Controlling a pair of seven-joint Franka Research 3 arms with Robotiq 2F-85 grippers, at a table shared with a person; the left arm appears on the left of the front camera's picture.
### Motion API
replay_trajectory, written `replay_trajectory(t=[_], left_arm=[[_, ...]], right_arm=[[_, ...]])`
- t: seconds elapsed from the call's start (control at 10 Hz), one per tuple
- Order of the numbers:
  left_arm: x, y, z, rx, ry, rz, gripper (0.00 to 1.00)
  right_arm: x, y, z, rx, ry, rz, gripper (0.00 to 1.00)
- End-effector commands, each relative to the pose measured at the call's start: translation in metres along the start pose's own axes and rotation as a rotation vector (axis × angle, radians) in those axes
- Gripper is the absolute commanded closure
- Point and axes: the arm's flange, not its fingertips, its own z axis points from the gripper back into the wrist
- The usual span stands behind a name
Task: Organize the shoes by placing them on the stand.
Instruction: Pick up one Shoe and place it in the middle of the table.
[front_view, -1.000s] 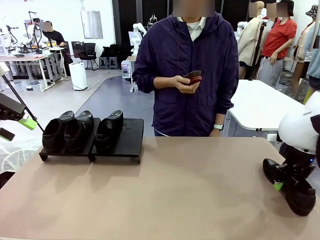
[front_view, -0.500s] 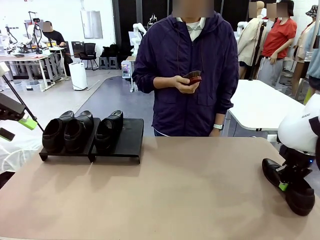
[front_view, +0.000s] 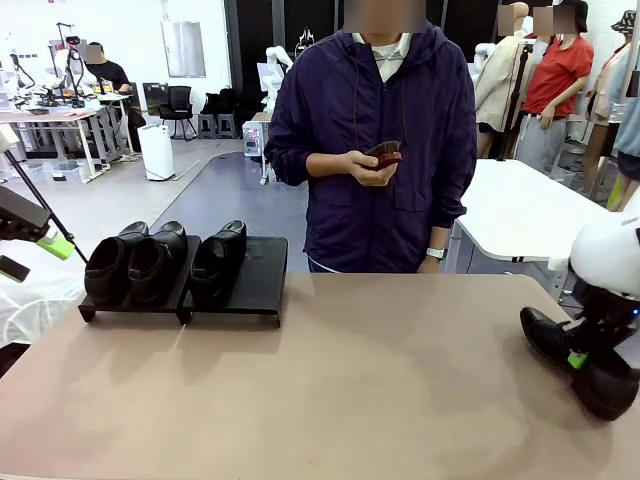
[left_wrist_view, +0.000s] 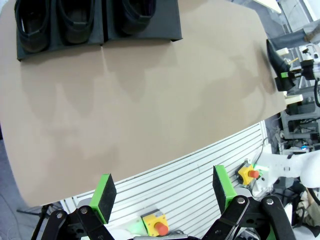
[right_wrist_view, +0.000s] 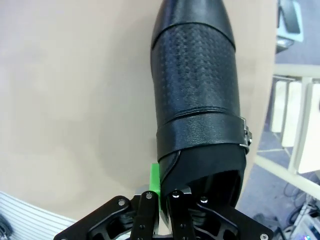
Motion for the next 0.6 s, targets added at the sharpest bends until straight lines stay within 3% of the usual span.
replay_trajectory(t=[0.0, 0.2, 0.5], left_arm=[[-0.001, 0.003, 0.003, 0.001, 0.006, -0.011, 0.0], [-0.001, 0.003, 0.003, 0.001, 0.006, -0.011, 0.0], [-0.001, 0.003, 0.003, 0.001, 0.006, -0.011, 0.0]], right_arm=[[-0.012, 0.017, 0.063, 0.054, -0.041, -0.111, 1.0], [-0.026, 0.074, 0.105, 0.103, -0.036, -0.067, 1.0], [-0.043, 0.189, 0.118, 0.207, -0.008, -0.232, 1.0]])
